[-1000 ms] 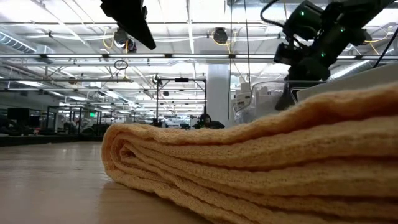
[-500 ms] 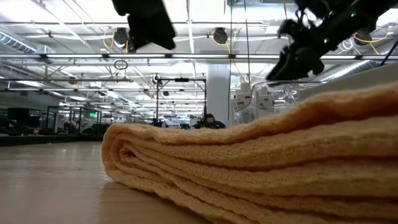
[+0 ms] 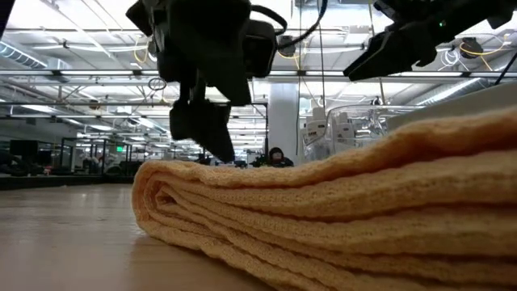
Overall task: Pick & Place Kitchen Items
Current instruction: Put the orange towel into the bottom transparent bin
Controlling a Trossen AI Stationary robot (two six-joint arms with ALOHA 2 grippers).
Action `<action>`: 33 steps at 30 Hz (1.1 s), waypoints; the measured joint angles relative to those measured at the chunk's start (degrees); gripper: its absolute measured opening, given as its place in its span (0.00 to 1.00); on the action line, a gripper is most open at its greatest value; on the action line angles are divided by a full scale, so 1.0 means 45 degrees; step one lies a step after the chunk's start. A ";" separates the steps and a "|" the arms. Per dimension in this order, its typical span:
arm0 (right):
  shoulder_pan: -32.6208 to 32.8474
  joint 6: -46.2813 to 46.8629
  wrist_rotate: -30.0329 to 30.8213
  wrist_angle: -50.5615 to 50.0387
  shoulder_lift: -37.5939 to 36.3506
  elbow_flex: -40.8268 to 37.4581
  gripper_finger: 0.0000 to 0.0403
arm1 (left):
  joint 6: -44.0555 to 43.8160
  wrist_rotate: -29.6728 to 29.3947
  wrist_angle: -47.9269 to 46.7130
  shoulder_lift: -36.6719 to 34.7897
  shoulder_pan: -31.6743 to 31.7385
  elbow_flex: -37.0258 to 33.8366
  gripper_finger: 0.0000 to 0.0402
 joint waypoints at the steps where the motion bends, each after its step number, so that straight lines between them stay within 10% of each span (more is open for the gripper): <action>1: 0.0084 -0.0003 0.0005 0.0002 0.0021 0.0000 0.91 | -0.0095 0.0137 0.0038 0.0100 -0.0005 0.0006 0.77; 18: 0.0278 -0.0418 -0.0010 0.0814 0.0027 0.0005 0.90 | -0.0364 0.3695 0.2256 0.2368 0.0022 0.0026 0.66; 28: 0.0278 -0.0864 -0.0198 0.1785 0.0027 0.0005 0.90 | 0.0101 0.3309 0.1016 0.2283 0.0268 0.0006 0.06; 33: 0.0278 0.0801 -0.0467 0.2626 0.0027 0.0008 0.90 | 0.1571 0.1580 -0.1185 0.1052 0.0301 -0.0005 0.03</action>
